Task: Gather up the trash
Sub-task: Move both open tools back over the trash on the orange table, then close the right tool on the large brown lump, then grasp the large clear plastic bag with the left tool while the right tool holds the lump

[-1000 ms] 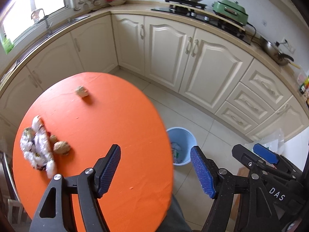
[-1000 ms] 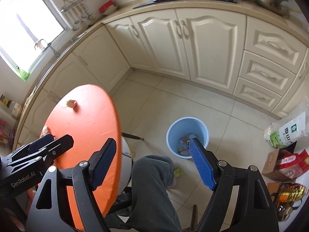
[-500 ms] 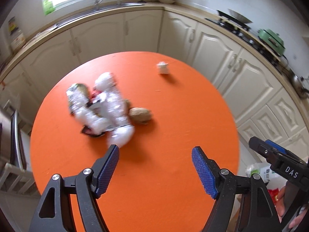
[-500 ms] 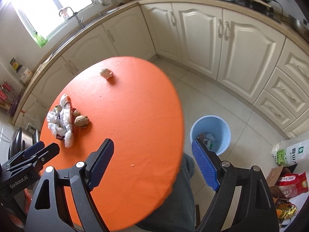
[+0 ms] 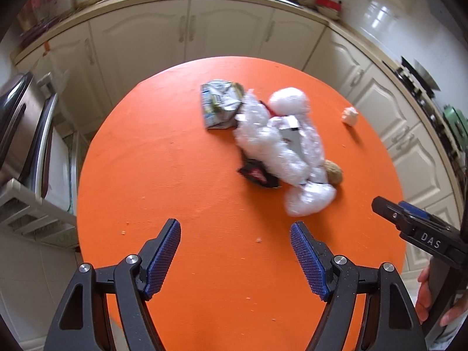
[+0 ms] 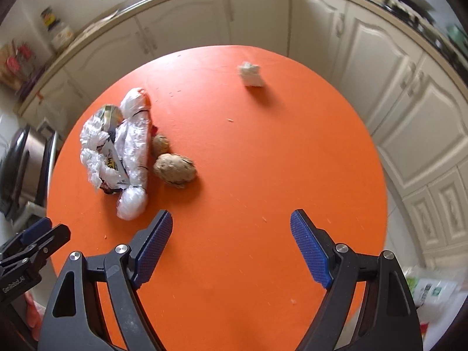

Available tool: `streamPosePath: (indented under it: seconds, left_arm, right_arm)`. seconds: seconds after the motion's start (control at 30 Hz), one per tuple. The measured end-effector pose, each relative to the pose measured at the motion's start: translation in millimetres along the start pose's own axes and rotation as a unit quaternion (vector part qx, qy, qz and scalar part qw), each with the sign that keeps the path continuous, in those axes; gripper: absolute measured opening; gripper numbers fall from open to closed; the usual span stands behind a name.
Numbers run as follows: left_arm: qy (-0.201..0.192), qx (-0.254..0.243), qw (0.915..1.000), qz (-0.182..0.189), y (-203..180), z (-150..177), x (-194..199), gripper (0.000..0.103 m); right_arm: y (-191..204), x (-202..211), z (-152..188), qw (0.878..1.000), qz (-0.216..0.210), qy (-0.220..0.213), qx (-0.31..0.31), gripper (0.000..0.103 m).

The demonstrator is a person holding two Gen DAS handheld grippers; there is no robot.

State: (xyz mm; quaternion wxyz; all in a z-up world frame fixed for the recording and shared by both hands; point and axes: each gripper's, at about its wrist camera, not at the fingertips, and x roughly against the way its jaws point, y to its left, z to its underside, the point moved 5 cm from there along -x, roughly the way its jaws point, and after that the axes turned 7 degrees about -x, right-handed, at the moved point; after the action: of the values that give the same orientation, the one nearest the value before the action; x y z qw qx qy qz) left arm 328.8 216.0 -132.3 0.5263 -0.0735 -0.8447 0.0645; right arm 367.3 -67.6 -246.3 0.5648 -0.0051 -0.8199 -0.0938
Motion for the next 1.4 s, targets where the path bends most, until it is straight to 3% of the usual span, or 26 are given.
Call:
streamPosePath:
  seconds: [0.23, 0.4, 0.47, 0.57, 0.63, 0.77, 1.1, 1.4]
  left_arm:
    - [0.009, 0.03, 0.9995, 0.004, 20, -8, -10, 0.073]
    - [0.026, 0.029, 0.9992, 0.013, 18, -17, -32, 0.073]
    - [0.031, 0.031, 0.9989, 0.017, 17, -16, -38, 0.073]
    - [0.04, 0.031, 0.9985, 0.023, 16, -18, -44, 0.073]
    - [0.043, 0.028, 0.9983, 0.027, 13, -18, -46, 0.073]
    - [0.041, 0.023, 0.9984, 0.031, 7, -19, -47, 0.073]
    - [0.027, -0.002, 0.9988, 0.04, -27, -32, -34, 0.073]
    - [0.021, -0.035, 0.9963, 0.076, -86, -77, -38, 0.073]
  right_arm:
    - [40, -37, -22, 0.998, 0.013, 0.018, 0.067, 0.084]
    - [46, -62, -28, 0.995, 0.029, 0.037, 0.087, 0.079]
    - [44, -65, -29, 0.995, 0.015, 0.046, 0.084, 0.077]
    - [49, -69, -28, 0.994, -0.011, 0.056, 0.089, 0.06]
    - [54, -70, -28, 0.993, -0.03, 0.067, 0.095, 0.039]
    - [57, -67, -21, 0.992, -0.02, 0.062, 0.106, 0.039]
    - [16, -42, -17, 0.997, -0.034, 0.047, 0.047, 0.038]
    - [-33, -15, -20, 0.999, -0.038, 0.021, -0.003, 0.039]
